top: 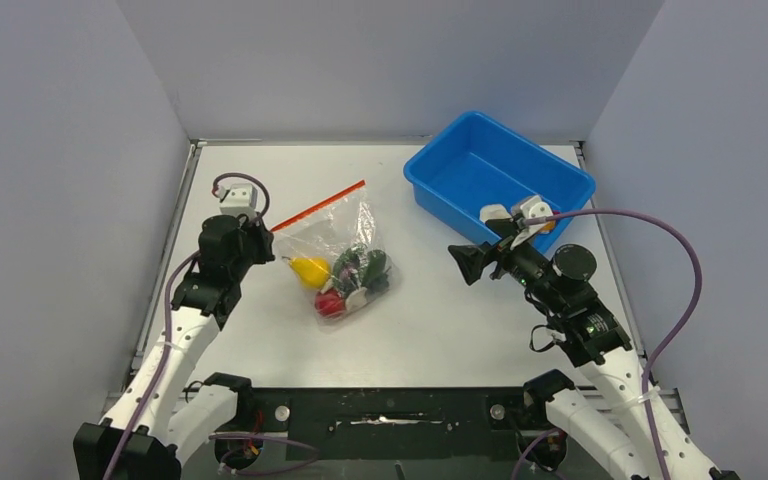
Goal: Place the food in the zip-top bag and seal the zipper
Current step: Place the zipper food storage bag at the center of the board.
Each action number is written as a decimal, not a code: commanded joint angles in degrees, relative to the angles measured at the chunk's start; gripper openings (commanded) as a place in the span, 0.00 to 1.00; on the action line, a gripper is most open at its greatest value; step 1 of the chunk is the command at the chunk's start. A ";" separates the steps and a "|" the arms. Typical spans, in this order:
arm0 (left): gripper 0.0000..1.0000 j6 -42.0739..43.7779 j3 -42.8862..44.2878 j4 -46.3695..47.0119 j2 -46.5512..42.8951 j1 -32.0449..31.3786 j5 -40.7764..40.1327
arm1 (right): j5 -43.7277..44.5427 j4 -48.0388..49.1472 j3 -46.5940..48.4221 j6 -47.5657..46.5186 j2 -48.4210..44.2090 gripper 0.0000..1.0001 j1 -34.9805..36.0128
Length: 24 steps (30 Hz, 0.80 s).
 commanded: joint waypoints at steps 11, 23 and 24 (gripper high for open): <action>0.40 -11.27 0.73 11.75 4.11 7.33 -6.15 | 3.71 -4.82 5.52 6.58 1.92 0.98 -0.10; 0.66 -12.97 9.61 0.91 4.55 7.08 2.16 | 12.85 -6.87 6.61 14.56 3.94 0.98 -0.11; 0.66 -13.11 9.28 1.71 3.71 6.84 5.36 | 14.01 -7.60 6.93 15.79 4.36 0.98 -0.16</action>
